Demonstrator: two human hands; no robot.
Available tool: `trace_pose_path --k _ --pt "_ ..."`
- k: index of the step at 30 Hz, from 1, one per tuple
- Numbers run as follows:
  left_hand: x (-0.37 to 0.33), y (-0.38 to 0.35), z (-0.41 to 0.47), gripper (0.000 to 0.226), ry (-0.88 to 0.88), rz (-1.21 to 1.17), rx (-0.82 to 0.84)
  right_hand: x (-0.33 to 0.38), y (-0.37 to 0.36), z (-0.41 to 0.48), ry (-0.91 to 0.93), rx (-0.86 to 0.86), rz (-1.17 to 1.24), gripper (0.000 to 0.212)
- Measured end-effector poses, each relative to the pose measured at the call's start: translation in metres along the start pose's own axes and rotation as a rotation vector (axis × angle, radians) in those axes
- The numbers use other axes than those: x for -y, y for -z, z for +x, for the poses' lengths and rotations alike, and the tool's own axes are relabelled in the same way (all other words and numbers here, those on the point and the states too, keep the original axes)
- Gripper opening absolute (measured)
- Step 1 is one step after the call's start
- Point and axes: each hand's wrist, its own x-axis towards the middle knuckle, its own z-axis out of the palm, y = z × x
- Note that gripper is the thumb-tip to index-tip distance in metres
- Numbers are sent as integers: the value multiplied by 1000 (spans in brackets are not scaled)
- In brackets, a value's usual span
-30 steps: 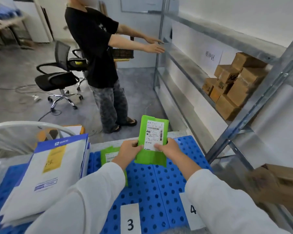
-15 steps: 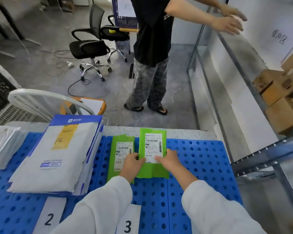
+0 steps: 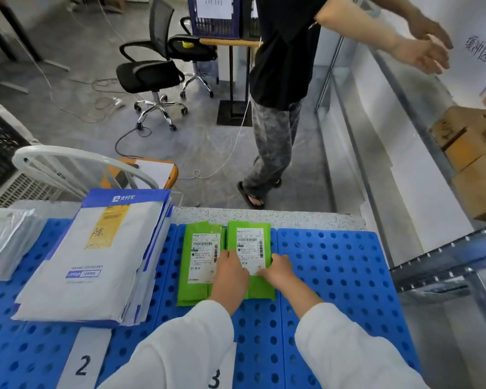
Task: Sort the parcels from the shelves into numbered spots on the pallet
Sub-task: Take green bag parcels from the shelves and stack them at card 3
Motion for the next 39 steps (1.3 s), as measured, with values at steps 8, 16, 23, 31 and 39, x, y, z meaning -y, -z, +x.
trace_pose_path --k 8,16,23,31,39 --pt "2 59 -5 35 -214 250 56 3 34 -59 260 -88 -64 40" --pt "-15 115 -42 45 -682 473 117 26 71 -151 299 -298 -304 45" --pt "-40 134 -98 41 -1109 544 66 3 62 -252 152 -458 -273 51" --pt "-114 117 -217 47 -1487 617 93 -75 70 -411 -85 -699 -224 55" --pt "-158 77 -391 45 -1900 521 118 -161 36 -580 -388 -975 -101 52"
